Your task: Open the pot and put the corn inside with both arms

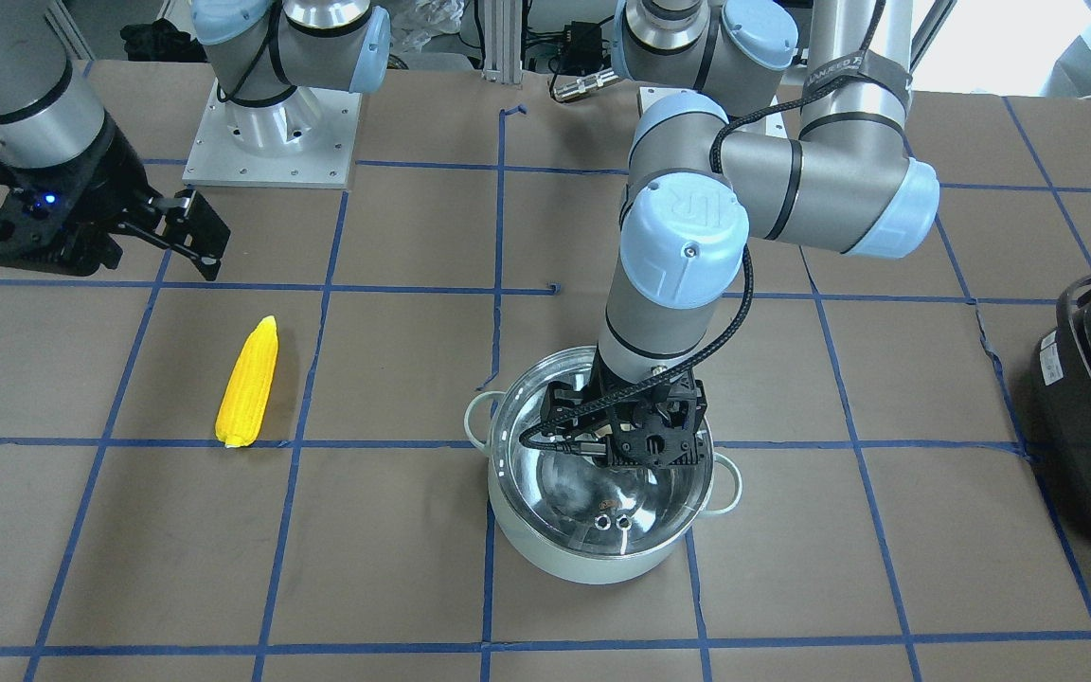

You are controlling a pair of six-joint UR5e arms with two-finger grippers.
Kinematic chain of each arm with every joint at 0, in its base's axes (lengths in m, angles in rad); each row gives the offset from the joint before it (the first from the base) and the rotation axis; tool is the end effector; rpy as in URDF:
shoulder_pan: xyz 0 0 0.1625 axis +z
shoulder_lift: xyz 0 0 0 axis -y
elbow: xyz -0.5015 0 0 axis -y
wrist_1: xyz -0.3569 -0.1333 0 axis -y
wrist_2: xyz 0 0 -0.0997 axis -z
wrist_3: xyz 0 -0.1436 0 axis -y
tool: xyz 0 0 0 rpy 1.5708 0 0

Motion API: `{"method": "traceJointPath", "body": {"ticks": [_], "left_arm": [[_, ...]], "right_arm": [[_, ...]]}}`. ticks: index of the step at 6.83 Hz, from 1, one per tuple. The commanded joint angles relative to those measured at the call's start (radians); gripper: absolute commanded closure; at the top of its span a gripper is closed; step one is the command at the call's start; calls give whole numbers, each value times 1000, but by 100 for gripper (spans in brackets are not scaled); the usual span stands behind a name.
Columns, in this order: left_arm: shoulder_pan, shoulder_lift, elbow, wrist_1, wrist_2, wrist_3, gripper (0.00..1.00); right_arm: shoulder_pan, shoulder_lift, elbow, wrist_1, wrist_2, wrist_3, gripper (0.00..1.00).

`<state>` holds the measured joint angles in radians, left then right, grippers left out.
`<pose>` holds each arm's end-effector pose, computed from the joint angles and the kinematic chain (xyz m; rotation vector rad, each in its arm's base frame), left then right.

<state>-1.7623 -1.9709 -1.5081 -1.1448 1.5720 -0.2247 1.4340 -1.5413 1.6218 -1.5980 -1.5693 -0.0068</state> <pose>-0.2533 -0.6070 0.3720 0.0519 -3.1211 0.1358 0.0692 -0.4763 0.4864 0.2037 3.1286 0.0832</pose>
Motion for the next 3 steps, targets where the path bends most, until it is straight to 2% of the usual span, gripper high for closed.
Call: {"method": "traceJointPath", "body": {"ticks": [1, 2, 3], "left_arm": [[0, -3, 0, 10, 0, 7, 54], [0, -2, -1, 10, -10, 2, 66], [0, 15, -1, 10, -12, 4, 75]], "right_arm": [[-29, 29, 134, -189, -2, -15, 0], [-29, 44, 239, -320, -3, -18, 0], [-29, 59, 332, -455, -47, -21, 0]]}}
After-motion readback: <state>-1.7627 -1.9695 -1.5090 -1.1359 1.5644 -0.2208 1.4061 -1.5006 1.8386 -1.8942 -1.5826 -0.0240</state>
